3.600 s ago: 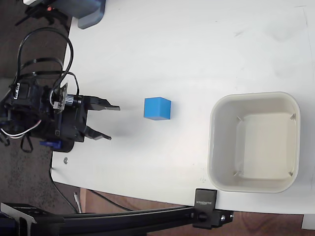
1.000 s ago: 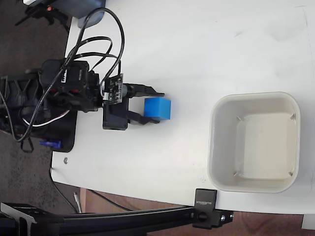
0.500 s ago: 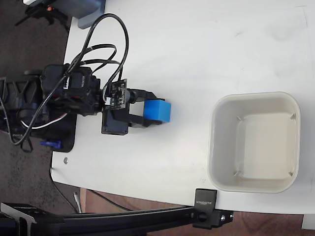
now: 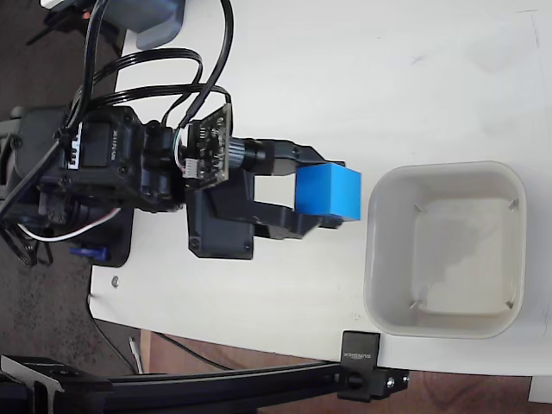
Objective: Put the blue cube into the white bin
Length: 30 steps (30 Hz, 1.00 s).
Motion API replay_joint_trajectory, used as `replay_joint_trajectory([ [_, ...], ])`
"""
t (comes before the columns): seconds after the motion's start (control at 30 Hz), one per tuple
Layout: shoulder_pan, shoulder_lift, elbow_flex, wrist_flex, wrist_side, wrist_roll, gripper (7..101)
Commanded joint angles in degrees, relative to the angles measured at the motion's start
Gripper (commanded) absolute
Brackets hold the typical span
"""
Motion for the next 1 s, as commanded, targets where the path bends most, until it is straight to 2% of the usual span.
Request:
replay_joint_trajectory([
  [0.03,2.64,-7.21,-15.56,1.58,-3.69,-1.58,36.3],
  [0.2,5.89,-14.41,-20.92,-0.44,-7.38,-2.11,36.6],
  [0.37,6.77,-17.67,-21.18,-4.31,-8.88,-1.41,37.1],
  [0.53,7.47,-21.09,-24.52,-4.83,-9.76,-1.41,39.5],
  [0.57,7.47,-21.62,-25.22,-4.83,-9.93,-1.32,42.5],
  [0.6,7.56,-22.15,-25.84,-4.75,-10.02,-1.23,50.3],
  [0.7,7.56,-23.29,-27.60,-3.34,-10.20,-1.23,90.1],
  [0.73,7.56,-23.29,-27.69,-3.16,-10.11,-1.32,100.0],
  [1.0,7.03,-17.58,-22.68,-2.55,-9.40,-2.90,100.3],
])
